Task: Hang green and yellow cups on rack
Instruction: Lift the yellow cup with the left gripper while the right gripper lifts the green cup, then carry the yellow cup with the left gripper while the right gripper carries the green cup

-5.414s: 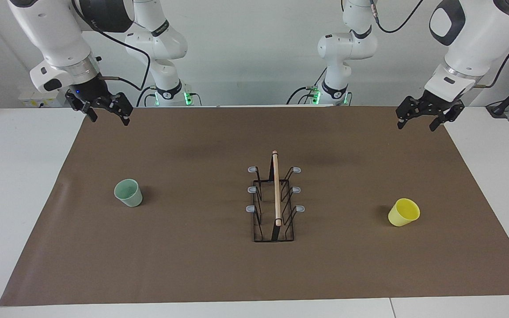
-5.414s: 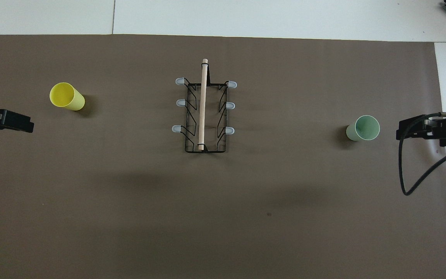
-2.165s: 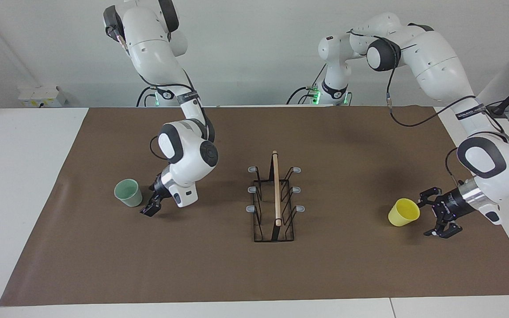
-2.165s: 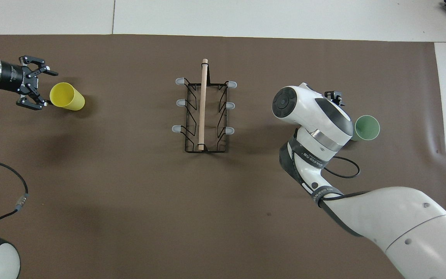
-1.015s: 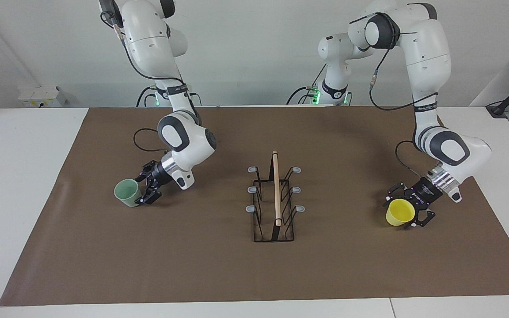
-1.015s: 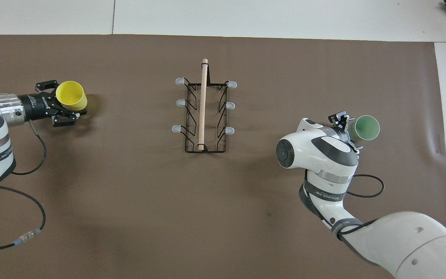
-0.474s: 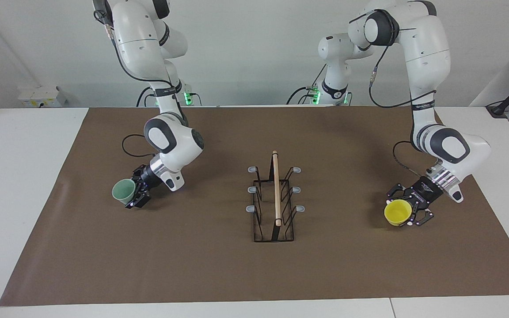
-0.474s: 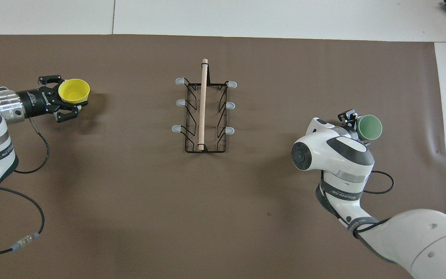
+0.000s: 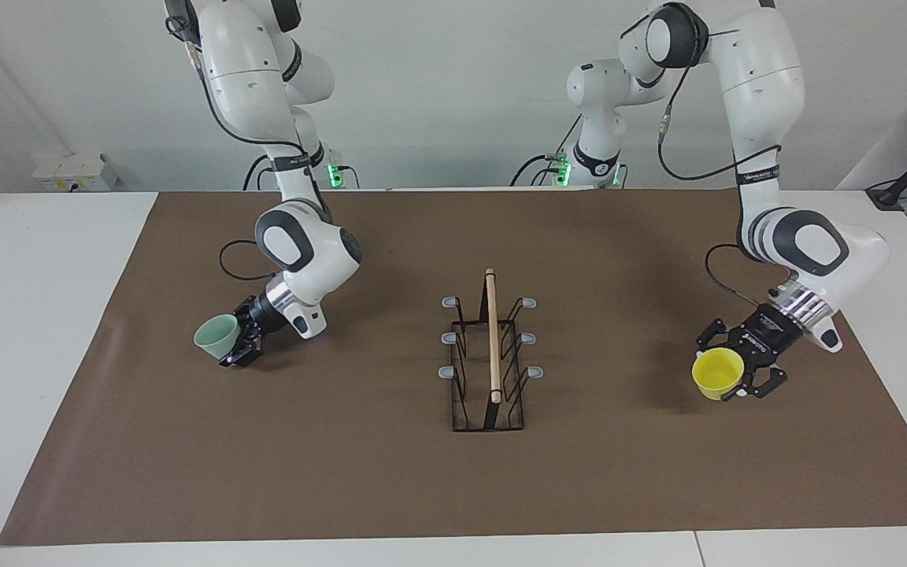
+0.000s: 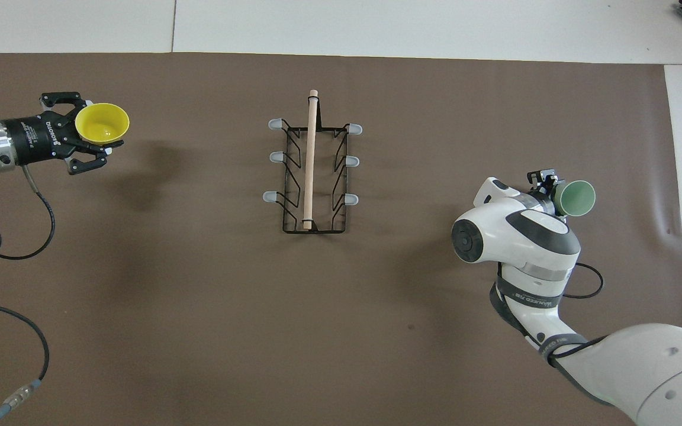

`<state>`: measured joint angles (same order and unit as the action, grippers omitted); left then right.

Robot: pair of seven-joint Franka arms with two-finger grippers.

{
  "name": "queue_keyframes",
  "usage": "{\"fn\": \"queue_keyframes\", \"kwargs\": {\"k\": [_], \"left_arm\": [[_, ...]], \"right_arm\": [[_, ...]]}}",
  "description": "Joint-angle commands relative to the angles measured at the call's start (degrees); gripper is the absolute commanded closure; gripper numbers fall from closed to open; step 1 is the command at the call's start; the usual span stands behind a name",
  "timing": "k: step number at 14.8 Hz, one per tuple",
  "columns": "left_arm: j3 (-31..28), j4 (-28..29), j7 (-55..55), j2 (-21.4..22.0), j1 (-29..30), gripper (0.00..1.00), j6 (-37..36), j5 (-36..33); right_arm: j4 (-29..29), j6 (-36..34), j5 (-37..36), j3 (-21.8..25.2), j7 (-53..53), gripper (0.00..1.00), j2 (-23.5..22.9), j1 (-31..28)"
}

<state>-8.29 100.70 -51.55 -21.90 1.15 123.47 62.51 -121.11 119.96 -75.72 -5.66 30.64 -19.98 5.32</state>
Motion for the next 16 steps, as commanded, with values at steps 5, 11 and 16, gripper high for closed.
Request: {"fn": "queue_keyframes", "kwargs": {"k": [5,11,16], "left_arm": [[-0.59,2.66,-1.0,11.87,-5.71,1.0,1.96,-23.78],[0.9,4.23,-1.0,20.39,-10.2,1.0,-3.41,-39.73],[9.75,8.19,-1.27,25.32,-9.34,1.0,-2.44,-50.44]], "right_arm": [[8.68,-3.15,18.46,-0.49,-0.05,1.0,-0.06,3.63],[16.5,-3.33,41.14,-1.37,0.39,1.0,0.9,4.87],[18.71,2.8,56.53,-2.52,1.69,1.0,3.62,4.44]]}}
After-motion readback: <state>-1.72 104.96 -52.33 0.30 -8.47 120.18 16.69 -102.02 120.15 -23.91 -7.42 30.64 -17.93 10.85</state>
